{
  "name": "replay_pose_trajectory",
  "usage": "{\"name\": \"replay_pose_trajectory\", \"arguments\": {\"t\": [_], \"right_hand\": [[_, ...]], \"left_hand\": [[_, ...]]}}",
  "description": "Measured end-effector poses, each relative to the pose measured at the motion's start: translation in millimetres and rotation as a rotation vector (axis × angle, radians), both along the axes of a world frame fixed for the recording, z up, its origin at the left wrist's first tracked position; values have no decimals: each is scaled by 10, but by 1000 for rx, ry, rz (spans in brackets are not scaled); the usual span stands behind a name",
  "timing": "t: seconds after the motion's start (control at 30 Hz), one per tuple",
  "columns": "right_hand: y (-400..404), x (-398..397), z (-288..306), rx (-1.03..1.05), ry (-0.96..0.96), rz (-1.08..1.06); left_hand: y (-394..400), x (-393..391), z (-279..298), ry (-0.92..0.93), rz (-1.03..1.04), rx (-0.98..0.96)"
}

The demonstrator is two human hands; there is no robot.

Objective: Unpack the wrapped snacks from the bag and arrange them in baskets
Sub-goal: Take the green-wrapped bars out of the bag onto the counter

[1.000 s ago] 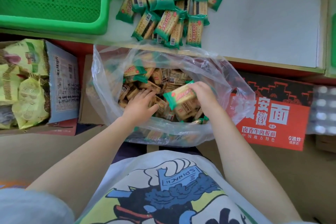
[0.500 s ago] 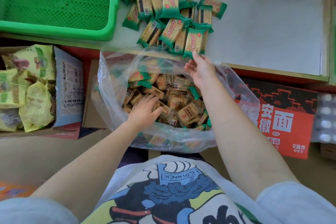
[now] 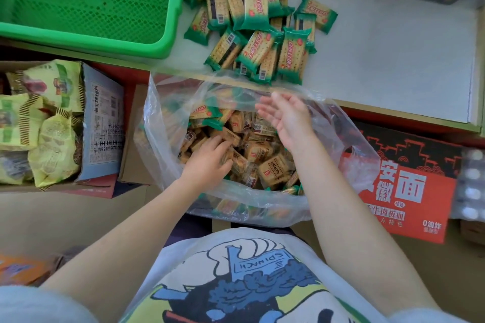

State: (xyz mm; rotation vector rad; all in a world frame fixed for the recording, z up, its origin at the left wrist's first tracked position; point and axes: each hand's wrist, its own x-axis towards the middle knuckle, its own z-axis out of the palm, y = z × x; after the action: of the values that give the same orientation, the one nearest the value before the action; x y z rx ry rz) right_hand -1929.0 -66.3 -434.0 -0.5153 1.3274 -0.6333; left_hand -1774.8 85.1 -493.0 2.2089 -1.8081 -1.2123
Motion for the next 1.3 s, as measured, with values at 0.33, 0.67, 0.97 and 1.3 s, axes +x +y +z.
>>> {"name": "replay_pose_trajectory", "arguments": {"t": [0.33,0.67,0.97,1.3], "right_hand": [[466,818,-514,-17,383,478],[544,979,-426,80,487,302],[328,170,290,18,441,175],[-602,569,234,-180,52,-186]], "left_hand": [[-58,533,109,-162,240,-69],[-27,696,170,-30,265,-50],[-537,682,365,-53,262,-176],[-978,1014,316,-192,62,-59]]}}
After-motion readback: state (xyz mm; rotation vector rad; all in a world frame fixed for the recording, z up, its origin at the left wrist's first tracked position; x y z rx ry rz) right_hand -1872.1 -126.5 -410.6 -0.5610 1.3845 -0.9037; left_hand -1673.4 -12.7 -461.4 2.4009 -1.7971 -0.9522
